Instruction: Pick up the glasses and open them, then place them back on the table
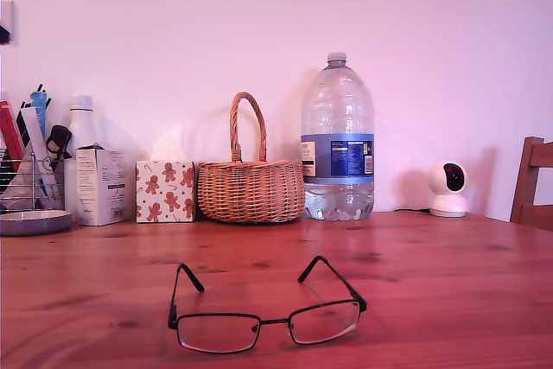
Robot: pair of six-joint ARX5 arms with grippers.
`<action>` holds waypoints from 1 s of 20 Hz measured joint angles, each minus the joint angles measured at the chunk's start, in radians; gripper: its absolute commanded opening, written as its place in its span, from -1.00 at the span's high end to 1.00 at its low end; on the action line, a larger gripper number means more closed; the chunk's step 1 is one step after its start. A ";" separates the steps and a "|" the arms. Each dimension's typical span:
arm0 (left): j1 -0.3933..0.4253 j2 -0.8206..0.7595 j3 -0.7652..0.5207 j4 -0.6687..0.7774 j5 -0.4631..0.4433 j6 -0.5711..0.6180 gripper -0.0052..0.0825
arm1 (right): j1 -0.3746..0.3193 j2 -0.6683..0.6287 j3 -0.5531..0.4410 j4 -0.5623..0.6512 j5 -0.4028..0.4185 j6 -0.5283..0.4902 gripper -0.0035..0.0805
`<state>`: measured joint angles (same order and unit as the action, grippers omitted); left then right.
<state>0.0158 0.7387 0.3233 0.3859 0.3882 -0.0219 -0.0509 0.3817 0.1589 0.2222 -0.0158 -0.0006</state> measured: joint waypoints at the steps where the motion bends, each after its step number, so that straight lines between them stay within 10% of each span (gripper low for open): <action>1: 0.002 -0.037 -0.035 0.005 -0.007 -0.006 0.93 | 0.000 -0.003 0.000 -0.014 -0.001 0.000 0.95; 20: 0.006 -0.532 -0.233 -0.342 -0.061 -0.106 0.92 | 0.007 -0.156 0.000 -0.307 0.050 0.030 0.95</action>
<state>0.0216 0.2066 0.0902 0.0437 0.3275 -0.1276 -0.0441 0.2256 0.1593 -0.0849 0.0341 0.0296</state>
